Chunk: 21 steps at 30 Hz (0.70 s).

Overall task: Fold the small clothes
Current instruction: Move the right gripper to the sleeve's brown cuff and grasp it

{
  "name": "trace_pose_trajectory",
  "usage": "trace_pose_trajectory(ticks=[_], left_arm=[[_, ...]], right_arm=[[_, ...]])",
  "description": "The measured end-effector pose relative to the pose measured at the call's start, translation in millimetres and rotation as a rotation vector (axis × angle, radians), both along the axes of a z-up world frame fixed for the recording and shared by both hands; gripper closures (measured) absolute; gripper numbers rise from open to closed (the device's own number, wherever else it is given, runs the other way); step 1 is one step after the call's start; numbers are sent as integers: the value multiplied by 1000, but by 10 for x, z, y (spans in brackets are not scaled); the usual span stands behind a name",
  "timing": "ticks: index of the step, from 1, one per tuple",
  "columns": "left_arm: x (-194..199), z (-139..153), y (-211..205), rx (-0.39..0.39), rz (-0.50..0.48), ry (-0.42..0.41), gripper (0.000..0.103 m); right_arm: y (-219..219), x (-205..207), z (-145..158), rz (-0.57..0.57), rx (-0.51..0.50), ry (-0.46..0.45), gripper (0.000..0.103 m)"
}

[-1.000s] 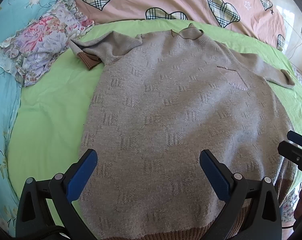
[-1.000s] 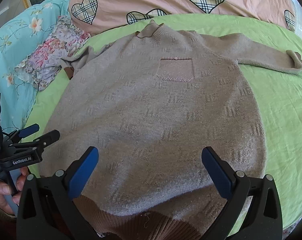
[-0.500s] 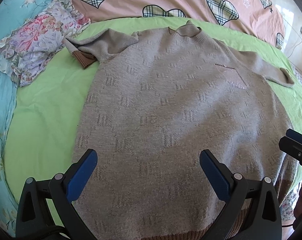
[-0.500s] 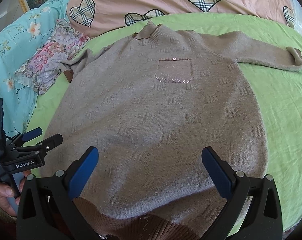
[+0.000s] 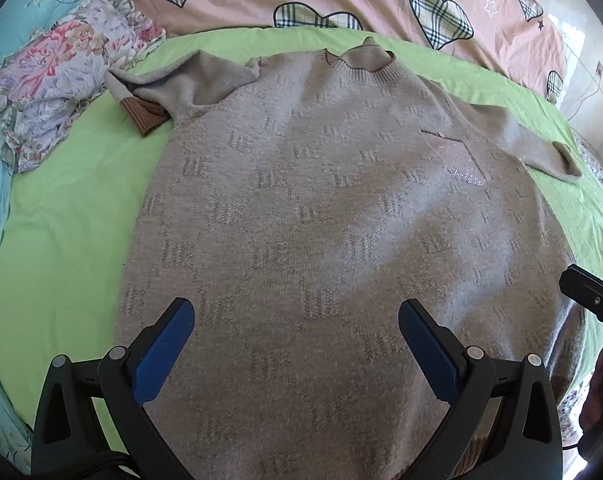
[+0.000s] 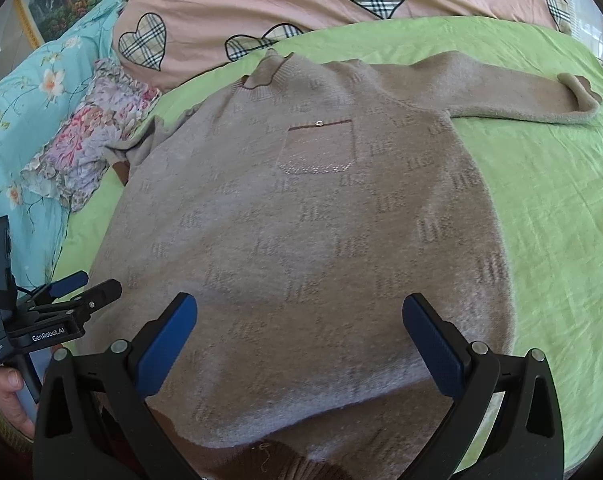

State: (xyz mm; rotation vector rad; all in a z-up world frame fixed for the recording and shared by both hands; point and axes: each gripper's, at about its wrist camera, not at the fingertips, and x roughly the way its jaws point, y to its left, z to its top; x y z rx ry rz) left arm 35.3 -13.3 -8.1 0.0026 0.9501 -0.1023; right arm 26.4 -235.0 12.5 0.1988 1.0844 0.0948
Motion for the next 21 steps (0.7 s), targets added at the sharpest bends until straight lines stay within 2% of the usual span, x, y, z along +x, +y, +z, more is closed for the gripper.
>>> trace_pose_trajectory(ticks=[8,11,16,18,21], left_arm=[[176,17,-83,-11,-19,6,1],[279,45,-101,-14,-22,6,1],[497,129,-126,-32,-14,-22,1],[604,171,-151,-31,-8,-31,1],[759,242,-204,-31,-7,-56,1]], right_arm=[[-307,96,49,-59,37,-15,1],[-538,140,107,-119,43,-49,5],[-1262,337,239,-285,44,-93,22],[-1574,416,304,-355,58,-102,39],[-1990,527,419,-448,56,-137,48]])
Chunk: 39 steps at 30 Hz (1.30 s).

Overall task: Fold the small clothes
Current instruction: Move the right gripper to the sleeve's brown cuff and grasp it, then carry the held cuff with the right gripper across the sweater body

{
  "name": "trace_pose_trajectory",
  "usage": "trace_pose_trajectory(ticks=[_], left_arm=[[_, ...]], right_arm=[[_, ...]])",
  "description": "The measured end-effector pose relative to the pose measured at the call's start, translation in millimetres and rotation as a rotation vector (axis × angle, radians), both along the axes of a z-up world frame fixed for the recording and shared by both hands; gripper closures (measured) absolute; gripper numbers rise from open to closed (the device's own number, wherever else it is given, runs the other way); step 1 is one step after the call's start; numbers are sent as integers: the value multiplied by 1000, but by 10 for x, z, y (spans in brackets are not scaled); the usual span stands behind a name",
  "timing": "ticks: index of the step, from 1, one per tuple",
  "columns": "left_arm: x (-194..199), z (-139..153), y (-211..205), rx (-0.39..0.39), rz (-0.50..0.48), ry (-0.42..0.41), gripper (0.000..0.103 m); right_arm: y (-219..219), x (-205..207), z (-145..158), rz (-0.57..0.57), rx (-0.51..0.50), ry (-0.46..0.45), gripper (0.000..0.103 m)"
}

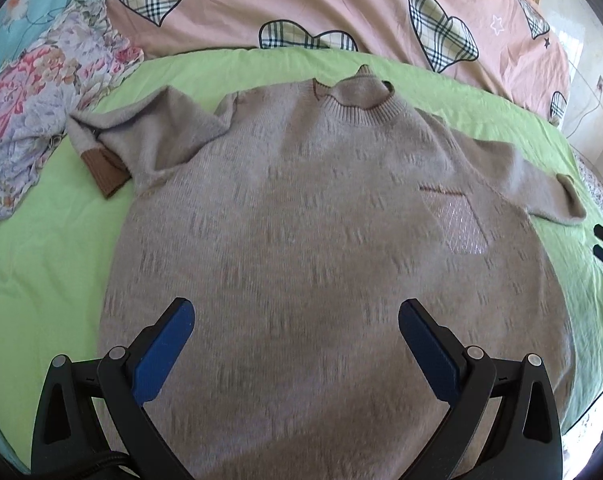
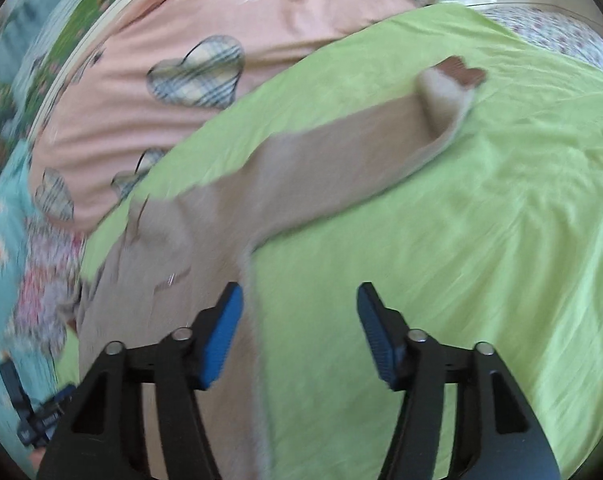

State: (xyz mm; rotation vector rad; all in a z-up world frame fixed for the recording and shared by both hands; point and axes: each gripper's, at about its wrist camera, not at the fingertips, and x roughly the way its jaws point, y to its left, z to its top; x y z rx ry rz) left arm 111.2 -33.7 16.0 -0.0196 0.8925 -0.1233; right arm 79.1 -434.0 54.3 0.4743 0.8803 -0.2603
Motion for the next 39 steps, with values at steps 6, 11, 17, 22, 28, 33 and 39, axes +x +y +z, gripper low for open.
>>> trace_pose_trajectory(ticks=[6,11,17,22,28,33,39], left_arm=[[223,44,-130,4,-8,-12,1],[334,-116,-273,24,-17,33,1],[435,-265,-360,41,-21,69,1],[488,-308,-340,34,-15,79,1],[465,-331,-289,9,-22,85,1],[392,-278,-197,-18,-25,80,1],[305,-199,51,-76,-25,72,1]], right_arm=[[-831,390,127,-164,-65,-45,50],[-1430,931,-53,-256,-67,-20,52],[-1870,1328,-385,-299,-17,37,61],[-1862,1501,-327,-253,16,0,94],[-1256,1364,99,-78,15,-90,95],[-338,1287,233,119,106,-138,95],[934,1443,36,361,280,-134,95]])
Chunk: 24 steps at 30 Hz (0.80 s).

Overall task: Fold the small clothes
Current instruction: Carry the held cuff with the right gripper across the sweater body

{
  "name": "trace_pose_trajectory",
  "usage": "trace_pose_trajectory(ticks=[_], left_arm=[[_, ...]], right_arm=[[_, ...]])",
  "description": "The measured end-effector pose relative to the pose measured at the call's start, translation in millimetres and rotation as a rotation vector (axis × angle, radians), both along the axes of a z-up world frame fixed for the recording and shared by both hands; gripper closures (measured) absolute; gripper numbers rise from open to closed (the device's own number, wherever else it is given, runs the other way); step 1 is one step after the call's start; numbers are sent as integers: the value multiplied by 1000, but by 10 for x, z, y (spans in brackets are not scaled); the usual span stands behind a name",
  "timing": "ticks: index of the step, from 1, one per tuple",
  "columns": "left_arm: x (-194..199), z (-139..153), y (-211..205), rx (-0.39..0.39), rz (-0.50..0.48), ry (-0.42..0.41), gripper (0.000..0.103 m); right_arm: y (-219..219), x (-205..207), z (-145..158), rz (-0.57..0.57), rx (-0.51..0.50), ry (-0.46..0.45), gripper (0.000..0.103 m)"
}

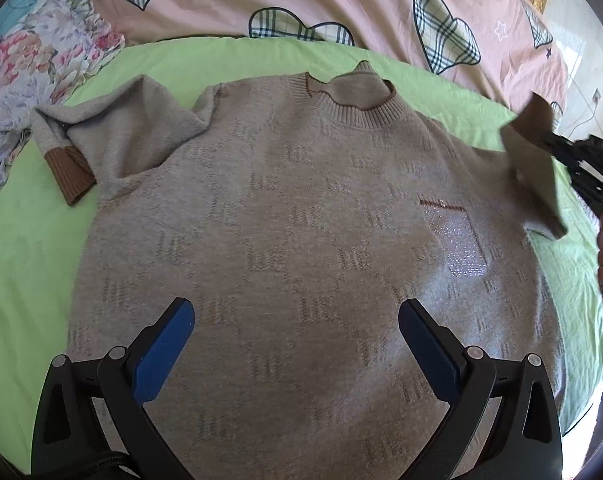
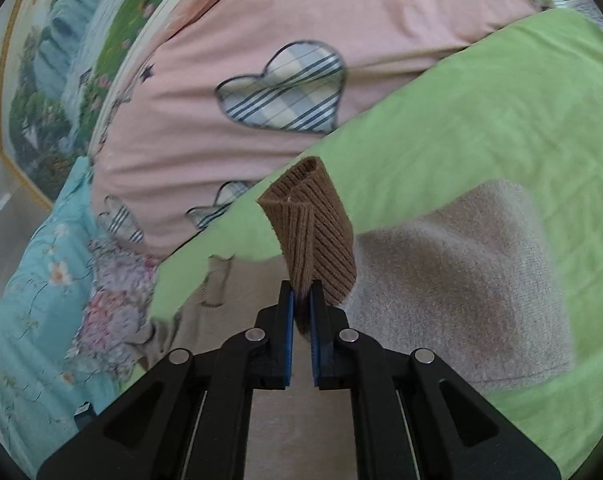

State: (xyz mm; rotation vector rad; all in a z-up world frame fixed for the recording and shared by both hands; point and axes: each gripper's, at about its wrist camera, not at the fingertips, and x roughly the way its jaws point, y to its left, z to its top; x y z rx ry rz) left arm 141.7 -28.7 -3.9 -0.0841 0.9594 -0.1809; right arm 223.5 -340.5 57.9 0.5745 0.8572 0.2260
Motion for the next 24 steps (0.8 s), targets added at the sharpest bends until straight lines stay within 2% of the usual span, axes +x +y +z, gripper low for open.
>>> trace_pose_trajectory(ticks=[2,8,12,19,24], left_arm=[[-13,4,80,-15,2,-2,1],[-26,-25,351,-92,13,5,1],[12,-45,490,-124,13,2,1],[245,-107,592,-204,-5,21,1],[586,-192,471,-259,-51,43,1]], right_arm=[[463,73,-112,83,41,14,95],[1493,212,-515,244,157,80,95],[1976,294,-739,318,159,126,95],[2313,425,-1197,378,159,232,95],[2371,468,-1304,379,173,283,87]])
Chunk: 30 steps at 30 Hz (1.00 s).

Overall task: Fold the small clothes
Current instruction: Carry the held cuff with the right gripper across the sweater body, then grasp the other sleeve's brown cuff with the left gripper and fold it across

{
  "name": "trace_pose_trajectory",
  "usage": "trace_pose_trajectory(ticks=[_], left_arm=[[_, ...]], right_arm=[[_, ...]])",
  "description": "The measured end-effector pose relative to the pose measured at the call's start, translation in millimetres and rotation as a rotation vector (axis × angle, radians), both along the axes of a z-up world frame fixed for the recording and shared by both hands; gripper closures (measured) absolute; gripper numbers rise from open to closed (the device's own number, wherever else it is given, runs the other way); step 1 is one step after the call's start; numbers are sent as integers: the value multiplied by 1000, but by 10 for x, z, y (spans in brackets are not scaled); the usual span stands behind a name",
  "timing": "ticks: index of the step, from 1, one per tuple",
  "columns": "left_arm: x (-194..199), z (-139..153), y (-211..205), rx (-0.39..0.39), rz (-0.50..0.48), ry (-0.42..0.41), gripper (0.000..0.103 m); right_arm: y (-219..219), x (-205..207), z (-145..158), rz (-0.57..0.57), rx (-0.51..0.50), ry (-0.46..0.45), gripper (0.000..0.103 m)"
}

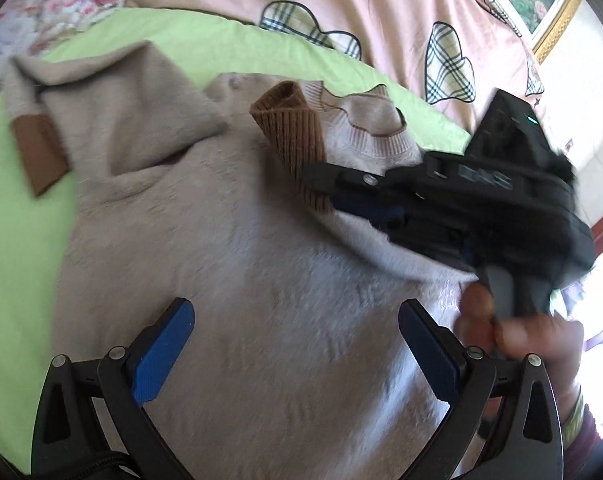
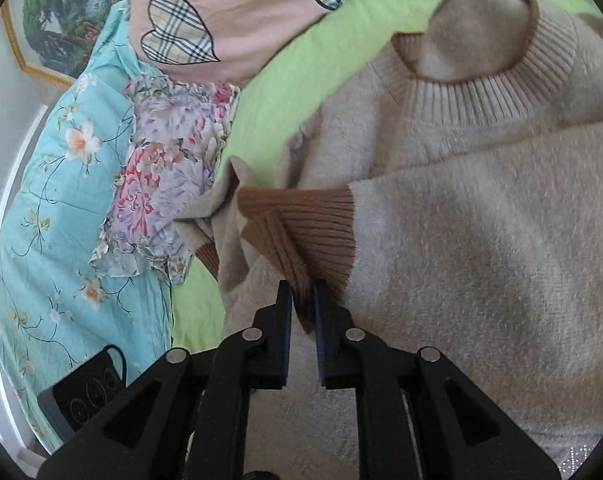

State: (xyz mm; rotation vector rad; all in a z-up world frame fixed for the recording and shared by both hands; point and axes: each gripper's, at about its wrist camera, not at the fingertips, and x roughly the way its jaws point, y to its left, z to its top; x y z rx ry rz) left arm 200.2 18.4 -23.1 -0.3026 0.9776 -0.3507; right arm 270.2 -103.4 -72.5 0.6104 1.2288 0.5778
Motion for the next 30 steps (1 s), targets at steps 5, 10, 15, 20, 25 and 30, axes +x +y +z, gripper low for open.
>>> trace_pose_trajectory(ticks=[5,10,15,20,25,30], left_arm=[[443,-161,-133,-65,-5,53,1],[709,-156,-166,-61,41,29,9],[765,-127,-74,-50,42,1,97],[590,87,195,37,97,-128,97],[597,3,262,44,97,-117,97],[414,76,339,18,157,-168,97]], right_arm=[[-284,-168,310,-38,5,-73,69],[-734,-519,655,-115,-37,-170,60],[-1227,-890,827,-253,-107,-218,60],[-1810,-1056,901,-410,-238,-223,60],[-2190,-769,820,-497,-362,-171,60],[-2324,-328,628,-484,-464,-119,43]])
